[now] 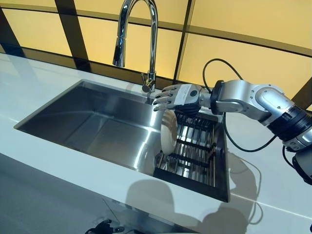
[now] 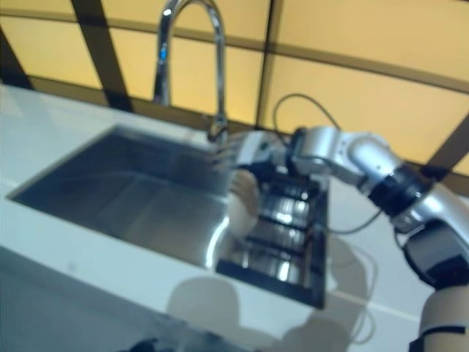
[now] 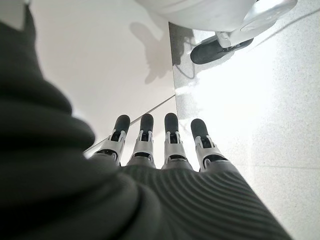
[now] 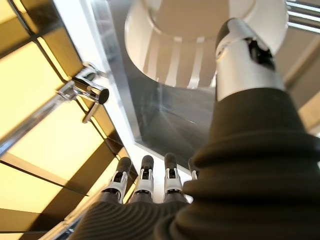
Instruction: Take plates into dishwasher
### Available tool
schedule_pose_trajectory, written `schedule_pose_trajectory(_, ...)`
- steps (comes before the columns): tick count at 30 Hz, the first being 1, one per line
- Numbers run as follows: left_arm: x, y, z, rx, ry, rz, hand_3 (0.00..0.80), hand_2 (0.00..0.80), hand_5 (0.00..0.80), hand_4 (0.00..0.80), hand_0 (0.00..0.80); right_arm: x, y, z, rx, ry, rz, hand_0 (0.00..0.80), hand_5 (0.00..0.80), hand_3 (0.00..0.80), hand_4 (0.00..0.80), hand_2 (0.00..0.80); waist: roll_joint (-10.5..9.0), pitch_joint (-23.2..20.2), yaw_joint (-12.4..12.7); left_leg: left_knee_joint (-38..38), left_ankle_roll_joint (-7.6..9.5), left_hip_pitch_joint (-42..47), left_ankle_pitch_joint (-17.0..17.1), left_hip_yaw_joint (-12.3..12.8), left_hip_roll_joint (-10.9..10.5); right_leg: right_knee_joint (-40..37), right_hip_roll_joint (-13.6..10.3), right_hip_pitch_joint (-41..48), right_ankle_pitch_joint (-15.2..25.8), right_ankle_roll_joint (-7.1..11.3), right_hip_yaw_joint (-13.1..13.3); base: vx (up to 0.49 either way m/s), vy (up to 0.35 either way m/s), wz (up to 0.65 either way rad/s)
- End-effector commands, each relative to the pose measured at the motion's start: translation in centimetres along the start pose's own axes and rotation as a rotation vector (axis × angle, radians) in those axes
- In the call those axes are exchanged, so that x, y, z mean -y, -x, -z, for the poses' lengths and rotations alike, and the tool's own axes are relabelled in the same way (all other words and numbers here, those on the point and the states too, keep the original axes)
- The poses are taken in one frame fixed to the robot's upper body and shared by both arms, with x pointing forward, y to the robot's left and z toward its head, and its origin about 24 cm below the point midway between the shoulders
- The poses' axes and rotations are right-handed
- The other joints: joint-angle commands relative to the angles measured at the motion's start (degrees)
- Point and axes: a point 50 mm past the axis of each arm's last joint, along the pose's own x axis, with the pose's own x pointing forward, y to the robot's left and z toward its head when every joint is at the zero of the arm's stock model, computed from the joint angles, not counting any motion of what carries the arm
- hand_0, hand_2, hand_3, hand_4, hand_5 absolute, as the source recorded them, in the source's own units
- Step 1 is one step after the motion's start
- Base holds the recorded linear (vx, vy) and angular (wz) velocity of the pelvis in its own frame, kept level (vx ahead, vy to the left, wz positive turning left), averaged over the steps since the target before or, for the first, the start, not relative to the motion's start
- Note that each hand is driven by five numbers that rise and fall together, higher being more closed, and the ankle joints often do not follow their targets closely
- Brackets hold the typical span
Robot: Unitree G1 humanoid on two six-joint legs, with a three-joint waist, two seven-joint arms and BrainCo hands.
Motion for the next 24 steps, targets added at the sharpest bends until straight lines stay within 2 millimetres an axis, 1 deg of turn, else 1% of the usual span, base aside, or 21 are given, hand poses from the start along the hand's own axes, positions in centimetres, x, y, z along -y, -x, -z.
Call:
schedule_pose_trajectory(1, -0.8, -0.3, -0.5, -0.018, -0.084, -0.010, 0.000, 0.000, 0.000, 0.000, 0.000, 1.3, 0.3, 1.3, -0.045, -0.028, 0.009, 0.000, 0.000, 0.000, 0.000, 0.000, -3.90, -0.5, 2.3, -0.1, -0.57, -1.4, 0.5, -0.5, -0.9, 0.2, -4.4, 3.8, -1.7, 4.41, -2.9, 0.030, 0.028, 0.07)
schedule_pose_trajectory(8, -0.8, -0.4, -0.7, -0.019, -0.090, -0.009, 0.000, 0.000, 0.000, 0.000, 0.000, 1.1, -0.5, 0.7, -0.024, -0.045, -0.018, 0.000, 0.000, 0.000, 0.000, 0.000, -3.99, -0.3, 2.7, -0.3, -0.27, -1.3, 0.4, -0.7, -1.1, 0.2, -4.6, 4.0, -1.6, 4.54, -2.9, 0.003, 0.003, 0.01)
schedule_pose_trajectory(14, -1.0, -0.4, -0.9, -0.018, -0.085, -0.015, 0.000, 0.000, 0.000, 0.000, 0.000, 0.7, -0.8, 0.3, -0.007, -0.064, -0.067, 0.000, 0.000, 0.000, 0.000, 0.000, -4.10, -0.1, 2.8, -0.4, -0.19, -1.4, 0.5, -0.6, -1.1, 0.2, -4.7, 3.9, -1.5, 4.68, -2.8, 0.000, 0.000, 0.00)
schedule_pose_trajectory(18, -1.1, -0.4, -0.9, -0.016, -0.079, -0.021, 0.000, 0.000, 0.000, 0.000, 0.000, 0.3, -0.7, 0.5, -0.007, -0.085, -0.099, 0.000, 0.000, 0.000, 0.000, 0.000, -4.18, 0.0, 2.8, -0.4, -0.17, -1.3, 0.5, -0.6, -1.0, 0.2, -4.6, 4.0, -1.5, 4.68, -2.7, 0.000, 0.000, 0.00)
schedule_pose_trajectory(20, -1.3, -0.4, -0.9, -0.019, -0.079, -0.025, 0.000, 0.000, 0.000, 0.000, 0.000, -0.6, -0.5, 0.7, -0.019, -0.091, -0.125, 0.000, 0.000, 0.000, 0.000, 0.000, -4.25, 0.0, 2.7, -0.5, -0.16, -1.3, 0.6, -0.7, -1.1, 0.2, -4.6, 4.1, -1.5, 4.70, -2.7, 0.000, 0.000, 0.00)
schedule_pose_trajectory(24, -1.5, -0.3, -0.7, -0.021, -0.071, -0.030, 0.000, 0.000, 0.000, 0.000, 0.000, -1.3, -0.2, 1.0, -0.030, -0.101, -0.150, 0.000, 0.000, 0.000, 0.000, 0.000, -4.22, 0.1, 2.5, -0.5, -0.17, -1.3, 0.6, -0.6, -1.1, 0.3, -4.6, 4.1, -1.5, 4.71, -2.6, 0.000, 0.000, 0.00)
